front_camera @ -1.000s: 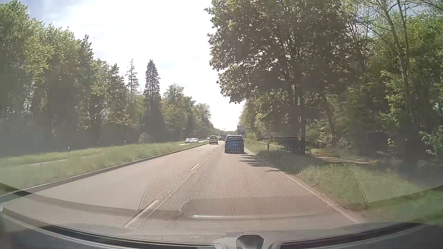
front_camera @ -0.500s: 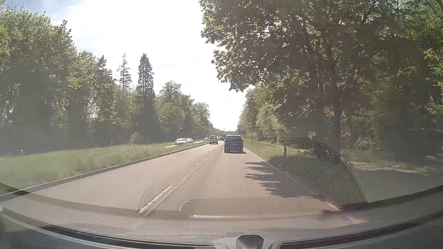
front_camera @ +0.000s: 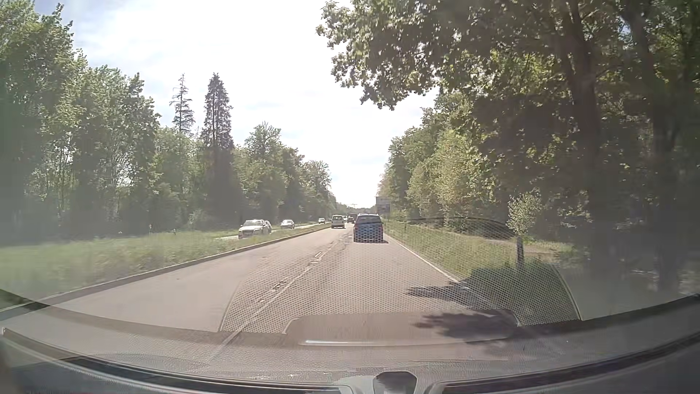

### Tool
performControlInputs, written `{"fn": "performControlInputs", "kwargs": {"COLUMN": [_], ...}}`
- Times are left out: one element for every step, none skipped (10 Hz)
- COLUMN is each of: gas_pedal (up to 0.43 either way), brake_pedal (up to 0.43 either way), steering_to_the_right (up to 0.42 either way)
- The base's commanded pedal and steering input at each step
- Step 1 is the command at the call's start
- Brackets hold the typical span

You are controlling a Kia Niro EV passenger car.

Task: Follow the waypoints while adhering to traffic rules and regulations

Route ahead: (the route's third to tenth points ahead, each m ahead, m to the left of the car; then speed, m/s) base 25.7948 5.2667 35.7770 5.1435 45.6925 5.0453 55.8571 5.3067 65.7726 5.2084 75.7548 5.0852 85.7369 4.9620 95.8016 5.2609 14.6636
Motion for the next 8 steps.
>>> {"fn": "performControlInputs", "kwargs": {"gas_pedal": [0.11, 0.11, 0.11, 0.11, 0.11, 0.11, 0.11, 0.11], "brake_pedal": [0.0, 0.0, 0.0, 0.0, 0.0, 0.0, 0.0, 0.0], "steering_to_the_right": [0.0, 0.0, 0.0, 0.0, 0.0, 0.0, 0.0, 0.0]}}
